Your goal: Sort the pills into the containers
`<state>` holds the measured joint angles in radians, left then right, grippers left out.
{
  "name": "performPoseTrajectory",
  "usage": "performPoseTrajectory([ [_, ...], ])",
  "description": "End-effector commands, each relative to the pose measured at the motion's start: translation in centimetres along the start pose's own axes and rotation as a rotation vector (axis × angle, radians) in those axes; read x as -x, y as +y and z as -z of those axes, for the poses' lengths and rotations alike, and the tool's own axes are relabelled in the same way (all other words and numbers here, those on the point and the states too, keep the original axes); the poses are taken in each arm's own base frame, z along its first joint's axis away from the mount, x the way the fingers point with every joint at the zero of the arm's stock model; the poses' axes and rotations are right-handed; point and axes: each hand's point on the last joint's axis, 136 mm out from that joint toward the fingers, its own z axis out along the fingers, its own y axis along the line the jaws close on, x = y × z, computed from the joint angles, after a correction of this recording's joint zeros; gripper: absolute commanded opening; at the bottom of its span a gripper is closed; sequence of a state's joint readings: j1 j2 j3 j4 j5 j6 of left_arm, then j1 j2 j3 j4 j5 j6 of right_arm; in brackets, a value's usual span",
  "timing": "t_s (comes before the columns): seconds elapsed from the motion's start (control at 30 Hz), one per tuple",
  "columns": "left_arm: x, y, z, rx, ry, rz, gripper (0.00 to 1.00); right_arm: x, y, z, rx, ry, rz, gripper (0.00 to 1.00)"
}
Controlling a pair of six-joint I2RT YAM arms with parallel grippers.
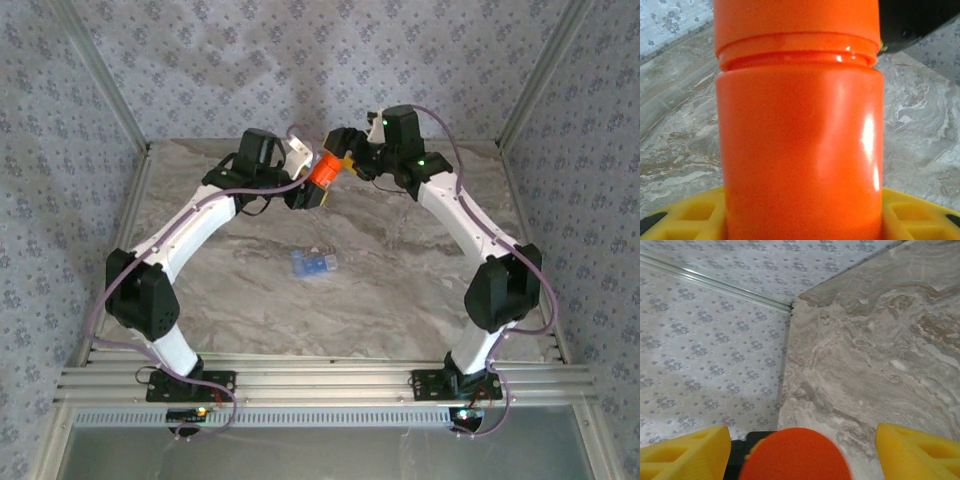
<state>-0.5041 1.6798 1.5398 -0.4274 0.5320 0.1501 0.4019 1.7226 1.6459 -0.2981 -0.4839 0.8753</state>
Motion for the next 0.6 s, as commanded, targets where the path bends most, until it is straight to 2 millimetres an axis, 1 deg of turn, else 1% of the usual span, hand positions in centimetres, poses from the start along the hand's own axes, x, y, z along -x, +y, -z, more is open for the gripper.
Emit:
performPoseTrajectory([
  [0.0, 2.2, -0.6, 1.2, 0.006, -0.050, -0.062, 0.00, 0.0, -0.2, -0.1, -0.023, 0.001, -0.013, 0.77],
  [0.13, 2.3, -0.6, 1.2, 0.005, -0.053, -0.063, 0.00, -0.6, -0.1, -0.9, -0.008, 0.033, -0.016, 0.73],
  [0.27, 2.2, -0.5, 1.0, 0.005, -0.048, -0.061, 0.00, -1.3, 0.6, -1.3, 0.014, 0.061, -0.010, 0.70],
  [0.33, 2.1, -0.4, 0.9, 0.005, -0.045, -0.060, 0.00, -1.5, 1.1, -1.4, 0.025, 0.066, -0.003, 0.68],
  [0.4, 2.1, -0.4, 0.8, 0.005, -0.044, -0.060, 0.00, -1.5, 1.2, -1.4, 0.027, 0.068, -0.004, 0.66],
  [0.43, 2.0, -0.4, 0.8, 0.004, -0.043, -0.058, 0.00, -1.6, 1.2, -1.4, 0.027, 0.069, -0.004, 0.63],
  [0.57, 2.1, -0.4, 0.8, 0.005, -0.044, -0.060, 0.00, -1.7, 1.0, -1.2, 0.024, 0.068, -0.005, 0.48],
])
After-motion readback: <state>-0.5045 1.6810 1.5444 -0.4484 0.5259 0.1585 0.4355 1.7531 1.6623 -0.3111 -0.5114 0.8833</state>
